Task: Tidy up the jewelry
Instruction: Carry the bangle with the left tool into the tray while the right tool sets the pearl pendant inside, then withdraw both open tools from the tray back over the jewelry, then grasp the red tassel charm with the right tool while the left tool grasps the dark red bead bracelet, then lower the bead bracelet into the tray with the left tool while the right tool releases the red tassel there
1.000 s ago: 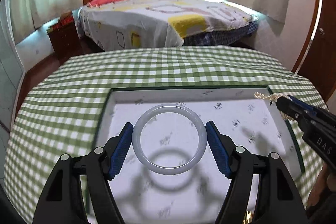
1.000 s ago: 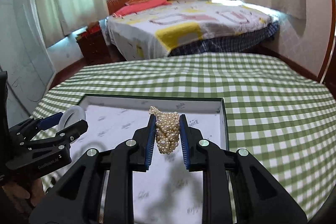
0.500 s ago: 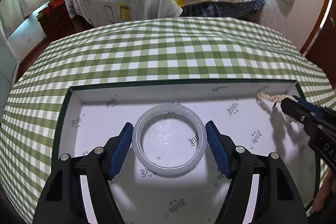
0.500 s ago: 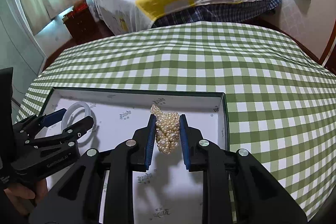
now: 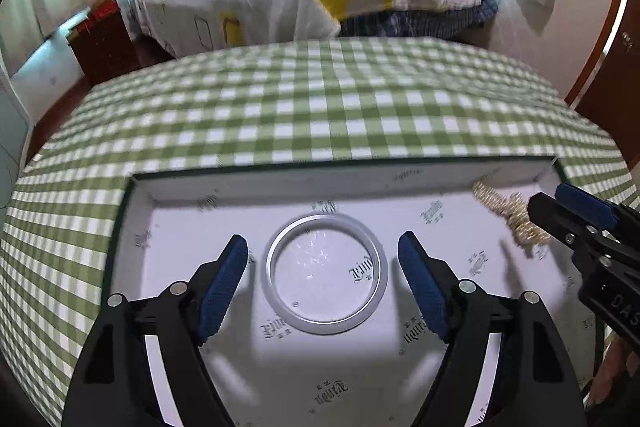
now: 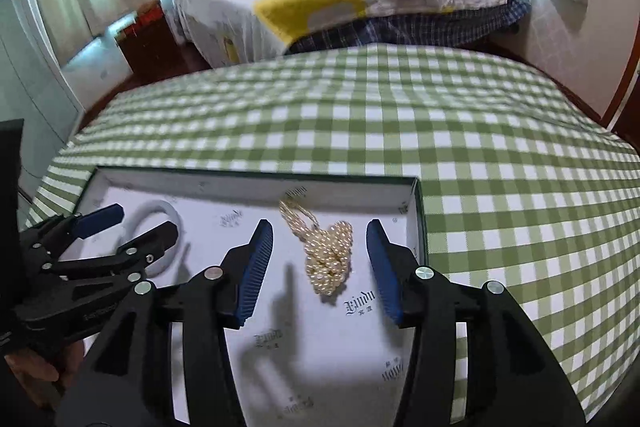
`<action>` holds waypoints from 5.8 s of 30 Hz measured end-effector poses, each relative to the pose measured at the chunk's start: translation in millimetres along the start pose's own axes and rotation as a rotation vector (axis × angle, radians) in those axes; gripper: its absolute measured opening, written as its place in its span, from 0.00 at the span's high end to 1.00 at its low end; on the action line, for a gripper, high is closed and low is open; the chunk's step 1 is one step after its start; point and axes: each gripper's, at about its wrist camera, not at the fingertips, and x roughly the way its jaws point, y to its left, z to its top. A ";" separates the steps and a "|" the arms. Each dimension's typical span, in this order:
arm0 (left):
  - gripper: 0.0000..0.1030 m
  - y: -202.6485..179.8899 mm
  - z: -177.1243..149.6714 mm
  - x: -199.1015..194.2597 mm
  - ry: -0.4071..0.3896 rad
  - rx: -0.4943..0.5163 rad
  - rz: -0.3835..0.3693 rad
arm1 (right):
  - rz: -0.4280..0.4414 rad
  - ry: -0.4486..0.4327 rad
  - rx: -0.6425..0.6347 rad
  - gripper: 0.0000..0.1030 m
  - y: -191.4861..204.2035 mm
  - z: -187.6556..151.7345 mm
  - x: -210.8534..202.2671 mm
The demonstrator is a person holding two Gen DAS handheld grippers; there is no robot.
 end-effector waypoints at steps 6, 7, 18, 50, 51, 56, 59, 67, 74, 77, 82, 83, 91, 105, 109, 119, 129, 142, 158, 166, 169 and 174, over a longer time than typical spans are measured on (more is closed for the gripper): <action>0.23 6.2 -14.0 -60.0 -0.183 -0.022 -0.003 | 0.021 -0.138 0.009 0.48 4.2 -17.0 -60.4; 0.23 7.3 -20.2 -72.6 -0.213 -0.026 -0.003 | 0.019 -0.153 0.009 0.48 5.0 -22.4 -68.5; 0.22 12.1 -100.0 -144.0 -0.295 -0.057 -0.015 | -0.034 -0.218 -0.016 0.48 16.1 -108.1 -143.2; 0.22 3.2 -239.1 -169.9 -0.238 -0.077 0.045 | -0.069 -0.096 -0.041 0.62 18.8 -242.0 -142.9; 0.22 1.9 -239.9 -169.2 -0.234 -0.073 0.039 | -0.068 -0.097 -0.039 0.67 18.1 -242.3 -143.3; 0.22 -2.3 -242.4 -165.7 -0.215 -0.070 0.018 | -0.058 -0.092 -0.024 0.80 12.5 -242.7 -145.5; 0.22 -4.6 -243.0 -164.6 -0.208 -0.070 0.006 | -0.051 -0.089 -0.015 0.81 11.4 -242.7 -147.3; 0.22 -16.2 -245.0 -160.1 -0.190 -0.036 -0.011 | -0.034 -0.092 0.001 0.82 7.4 -243.7 -151.2; 0.22 -29.2 -247.1 -149.0 -0.154 0.003 -0.019 | -0.023 -0.099 -0.009 0.82 8.9 -244.0 -152.1; 0.22 -30.5 -248.8 -143.5 -0.138 0.004 -0.022 | -0.020 -0.095 -0.008 0.82 9.2 -244.8 -151.3; 0.22 -31.3 -251.4 -138.8 -0.123 0.008 -0.017 | -0.015 -0.093 -0.012 0.82 10.5 -245.0 -151.1; 0.22 -33.0 -252.2 -138.4 -0.122 0.020 -0.008 | -0.015 -0.093 -0.012 0.82 10.5 -245.0 -151.1; 0.33 -33.4 -254.6 -140.6 -0.123 0.033 0.011 | -0.012 -0.094 -0.022 0.82 13.8 -245.4 -151.8; 0.79 -17.2 -254.8 -150.6 -0.150 -0.020 -0.054 | -0.007 -0.112 -0.028 0.82 17.5 -243.1 -155.9; 0.82 -17.1 -251.1 -158.3 -0.181 -0.016 -0.062 | 0.002 -0.125 -0.031 0.82 19.3 -241.0 -159.9; 0.82 -16.1 -227.7 -177.6 -0.263 -0.008 -0.066 | 0.038 -0.166 -0.039 0.82 29.0 -223.2 -171.9; 0.82 -0.2 -180.9 -174.0 -0.303 -0.033 -0.087 | 0.104 -0.246 -0.042 0.82 42.4 -164.6 -176.0; 0.82 31.1 -82.0 -127.7 -0.335 -0.042 -0.030 | 0.150 -0.302 -0.080 0.82 59.2 -56.7 -118.5; 0.81 50.8 -23.0 -26.3 -0.073 -0.040 0.018 | 0.141 -0.036 -0.048 0.81 53.5 -2.4 -1.0; 0.81 54.4 -13.1 -4.2 0.019 -0.055 0.055 | 0.125 0.105 -0.048 0.81 54.3 2.6 34.5; 0.80 56.2 -14.1 -1.6 0.032 -0.062 0.057 | 0.122 0.119 -0.039 0.81 52.9 4.3 39.1; 0.74 53.9 -12.9 3.3 0.063 -0.047 0.067 | 0.118 0.162 -0.041 0.80 54.7 5.4 49.1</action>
